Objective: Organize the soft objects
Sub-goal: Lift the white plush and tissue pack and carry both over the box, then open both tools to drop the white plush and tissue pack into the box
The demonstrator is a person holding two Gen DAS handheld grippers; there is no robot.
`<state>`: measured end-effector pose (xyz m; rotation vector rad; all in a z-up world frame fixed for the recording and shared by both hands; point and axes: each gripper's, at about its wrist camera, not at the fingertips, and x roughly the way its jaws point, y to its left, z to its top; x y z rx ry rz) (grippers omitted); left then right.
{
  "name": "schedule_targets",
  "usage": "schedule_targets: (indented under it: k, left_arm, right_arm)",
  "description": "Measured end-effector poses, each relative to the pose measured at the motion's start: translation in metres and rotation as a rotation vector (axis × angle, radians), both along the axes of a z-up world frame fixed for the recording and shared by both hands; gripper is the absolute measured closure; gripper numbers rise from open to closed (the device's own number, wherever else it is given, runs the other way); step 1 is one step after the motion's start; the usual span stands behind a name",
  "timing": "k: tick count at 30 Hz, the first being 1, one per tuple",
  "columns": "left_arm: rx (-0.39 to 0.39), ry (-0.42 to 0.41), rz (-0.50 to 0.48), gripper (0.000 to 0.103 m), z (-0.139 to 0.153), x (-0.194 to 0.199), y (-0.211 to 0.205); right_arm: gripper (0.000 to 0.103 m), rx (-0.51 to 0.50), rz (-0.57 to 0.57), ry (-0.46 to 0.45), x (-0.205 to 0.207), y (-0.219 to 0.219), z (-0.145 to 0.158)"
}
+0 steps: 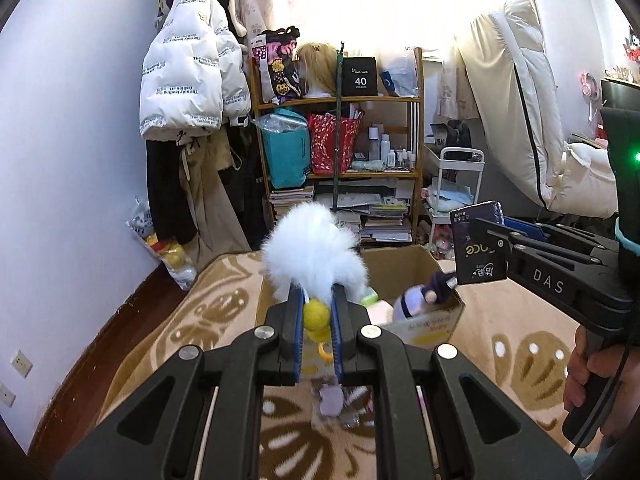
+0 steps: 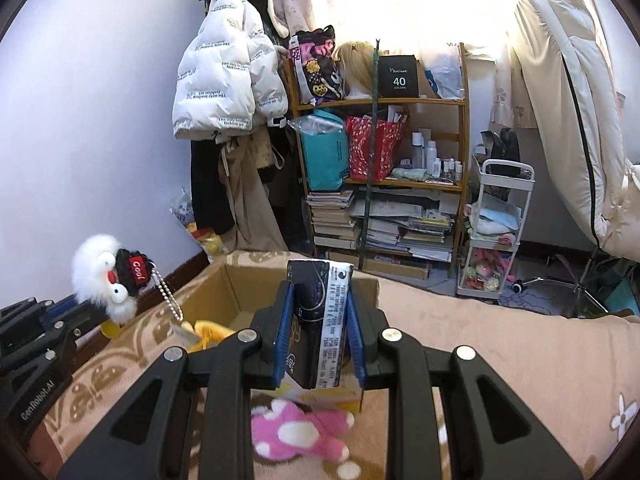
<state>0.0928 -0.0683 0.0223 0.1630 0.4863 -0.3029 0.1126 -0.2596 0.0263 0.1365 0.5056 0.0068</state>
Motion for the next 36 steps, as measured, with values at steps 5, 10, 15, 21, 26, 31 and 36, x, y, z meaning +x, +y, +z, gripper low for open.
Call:
schedule_targets:
  k: [5,10,15,21,26,31,36]
  left_arm:
    - [0.025,-0.036,0.0,0.091,-0.004,0.022,-0.007]
    - [0.03,-0.021,-0.001,0.091,-0.02,0.043,-0.013]
    - [0.022,0.032,0.015,0.091,-0.038,0.063,-0.014]
    - [0.009,0.091,0.037,0.091,-0.058,0.079,-0.015]
    - [0.028,0.124,0.026,0.088,-0.07,0.089,-0.018]
    - [0.041,0.153,0.026,0.085,-0.078,0.093,-0.021]
    - [0.062,0.17,0.028,0.084,-0.083,0.092,-0.021]
  right_arm:
    - [0.076,-0.004,0.02,0.004,0.018,0.003,-0.004]
    - [0.076,-0.008,0.034,0.009,0.027,0.009,-0.016]
    - [0.076,0.006,0.027,-0.015,0.031,0.012,-0.029]
    - [0.076,0.066,0.06,0.007,0.048,0.011,-0.044]
    - [0.074,0.063,0.052,0.026,0.06,0.012,-0.053]
    - [0.074,0.083,0.053,0.042,0.067,0.008,-0.059]
    - [0.074,0.105,0.054,0.051,0.068,0.005,-0.061]
